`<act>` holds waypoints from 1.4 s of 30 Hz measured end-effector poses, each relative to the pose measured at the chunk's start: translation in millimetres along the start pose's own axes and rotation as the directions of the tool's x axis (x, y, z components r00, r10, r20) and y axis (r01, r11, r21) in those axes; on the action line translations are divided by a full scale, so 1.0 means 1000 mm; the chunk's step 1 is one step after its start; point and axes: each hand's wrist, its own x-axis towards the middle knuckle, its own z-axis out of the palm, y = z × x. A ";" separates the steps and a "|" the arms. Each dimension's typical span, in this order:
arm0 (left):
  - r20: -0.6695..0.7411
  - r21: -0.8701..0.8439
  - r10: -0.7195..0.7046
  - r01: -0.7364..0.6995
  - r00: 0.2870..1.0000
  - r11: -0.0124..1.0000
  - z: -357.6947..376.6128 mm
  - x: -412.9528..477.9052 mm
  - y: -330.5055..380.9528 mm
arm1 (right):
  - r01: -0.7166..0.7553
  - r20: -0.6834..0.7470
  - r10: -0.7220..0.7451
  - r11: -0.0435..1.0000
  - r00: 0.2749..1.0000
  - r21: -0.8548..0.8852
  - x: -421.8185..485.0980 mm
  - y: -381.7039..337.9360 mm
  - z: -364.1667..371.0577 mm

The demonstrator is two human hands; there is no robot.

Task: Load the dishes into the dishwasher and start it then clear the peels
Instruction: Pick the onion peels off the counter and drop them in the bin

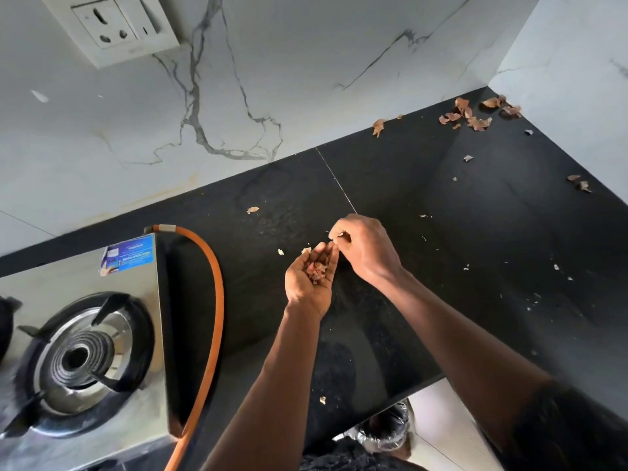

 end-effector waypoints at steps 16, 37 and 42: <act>-0.014 0.017 0.040 -0.039 0.999 0.999 -0.025 -0.039 -0.016 | 0.173 0.124 -0.166 0.984 0.978 -0.044 -0.064 -0.042 -0.011; 0.028 -0.222 0.189 -0.178 0.982 0.959 -0.053 -0.078 0.007 | 0.406 0.532 -0.330 0.913 0.780 -0.029 -0.204 -0.040 0.041; 0.019 -0.219 0.194 -0.185 0.981 0.958 -0.058 -0.082 0.011 | 0.393 0.498 -0.295 0.914 0.815 -0.104 -0.196 -0.037 0.048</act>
